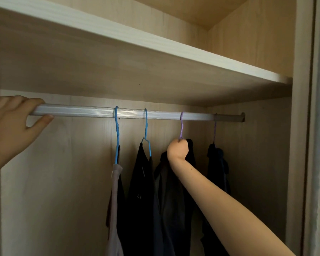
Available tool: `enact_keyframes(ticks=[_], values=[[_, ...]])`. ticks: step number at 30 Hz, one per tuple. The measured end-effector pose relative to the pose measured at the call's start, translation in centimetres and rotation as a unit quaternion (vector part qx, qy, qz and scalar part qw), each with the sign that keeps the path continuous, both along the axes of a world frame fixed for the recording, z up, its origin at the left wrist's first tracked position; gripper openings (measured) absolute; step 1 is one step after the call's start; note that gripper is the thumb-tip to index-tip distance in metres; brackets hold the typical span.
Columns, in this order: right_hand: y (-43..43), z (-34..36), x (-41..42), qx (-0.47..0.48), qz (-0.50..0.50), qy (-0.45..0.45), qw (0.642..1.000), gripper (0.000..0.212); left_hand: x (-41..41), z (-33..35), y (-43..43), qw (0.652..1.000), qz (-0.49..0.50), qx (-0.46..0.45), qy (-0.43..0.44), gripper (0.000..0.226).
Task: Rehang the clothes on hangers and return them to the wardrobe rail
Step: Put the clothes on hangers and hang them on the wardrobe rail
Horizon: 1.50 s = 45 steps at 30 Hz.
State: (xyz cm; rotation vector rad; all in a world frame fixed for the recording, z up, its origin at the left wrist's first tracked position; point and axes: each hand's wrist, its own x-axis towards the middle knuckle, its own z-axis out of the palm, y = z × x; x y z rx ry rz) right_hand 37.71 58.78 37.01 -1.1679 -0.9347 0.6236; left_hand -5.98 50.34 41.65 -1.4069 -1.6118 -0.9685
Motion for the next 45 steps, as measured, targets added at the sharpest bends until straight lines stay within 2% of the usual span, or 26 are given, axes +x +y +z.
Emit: enact_keyframes(ticks=[2, 4, 6, 7, 9, 10, 11, 12, 14, 16, 18, 19, 21, 25, 30, 34, 37, 45], values=[[-0.4, 0.1, 0.0, 0.003, 0.003, 0.004, 1.000, 0.038, 2.3, 0.4, -1.8, 0.998, -0.001, 0.056, 0.015, 0.053], [0.3, 0.1, 0.3, 0.001, 0.002, -0.001, 1.000, 0.037, 3.6, 0.4, -2.8, 0.996, -0.020, 0.073, 0.037, 0.058], [-0.4, 0.3, 0.6, -0.011, -0.046, -0.051, 0.998, 0.037, 5.2, 0.4, -4.1, 0.995, -0.033, 0.079, 0.045, 0.057], [-1.0, 0.3, 0.7, 0.017, -0.094, -0.098, 0.991, 0.039, 6.2, 0.4, -5.0, 0.994, -0.026, 0.089, 0.050, 0.054], [-2.6, 0.5, 0.8, 0.167, -0.163, -0.201, 0.951, 0.040, 7.5, 0.4, -6.0, 0.992, -0.008, 0.110, 0.063, 0.053], [-3.4, 0.7, 0.7, 0.235, -0.147, -0.237, 0.931, 0.032, 7.8, 0.4, -6.3, 0.991, -0.006, 0.115, 0.067, 0.053], [-4.8, 1.2, 0.3, 0.262, -0.098, -0.243, 0.929, 0.020, 8.1, 0.3, -6.5, 0.991, -0.002, 0.114, 0.064, 0.053], [-5.5, 1.5, -0.2, 0.249, -0.036, -0.248, 0.935, 0.016, 8.2, 0.3, -6.6, 0.991, 0.000, 0.115, 0.063, 0.053], [-6.5, 2.4, -1.5, 0.145, 0.071, -0.274, 0.948, 0.033, 8.3, 0.3, -6.7, 0.991, -0.001, 0.117, 0.059, 0.053], [-7.4, 2.6, -2.8, 0.037, 0.184, -0.247, 0.951, 0.037, 8.5, 0.2, -6.8, 0.991, -0.006, 0.120, 0.057, 0.051], [-8.0, 2.3, -3.8, -0.023, 0.279, -0.148, 0.949, 0.026, 8.4, 0.1, -6.8, 0.992, -0.007, 0.115, 0.059, 0.052], [-8.5, 2.1, -4.1, -0.034, 0.295, -0.109, 0.949, 0.022, 8.3, 0.2, -6.7, 0.992, -0.009, 0.108, 0.058, 0.053], [-8.7, 1.5, -5.1, -0.025, 0.295, -0.058, 0.954, 0.020, 8.0, 0.3, -6.6, 0.993, -0.012, 0.100, 0.062, 0.054], [-8.5, 0.4, -8.1, 0.017, 0.264, -0.099, 0.959, 0.022, 8.0, 0.2, -6.5, 0.992, -0.015, 0.111, 0.065, 0.053], [-9.3, 0.6, -11.0, 0.021, 0.286, -0.100, 0.953, 0.026, 8.4, 0.1, -6.7, 0.988, -0.016, 0.135, 0.072, 0.051], [-10.2, 1.3, -12.5, 0.009, 0.325, 0.015, 0.946, 0.019, 8.4, 0.1, -6.8, 0.988, -0.010, 0.131, 0.077, 0.048], [-10.4, 1.4, -13.4, 0.007, 0.331, 0.062, 0.941, 0.017, 8.2, 0.2, -6.9, 0.988, -0.005, 0.129, 0.087, 0.048], [-8.9, 1.0, -11.4, 0.009, 0.247, 0.023, 0.969, 0.018, 8.2, 0.2, -7.0, 0.986, -0.014, 0.137, 0.093, 0.047]])
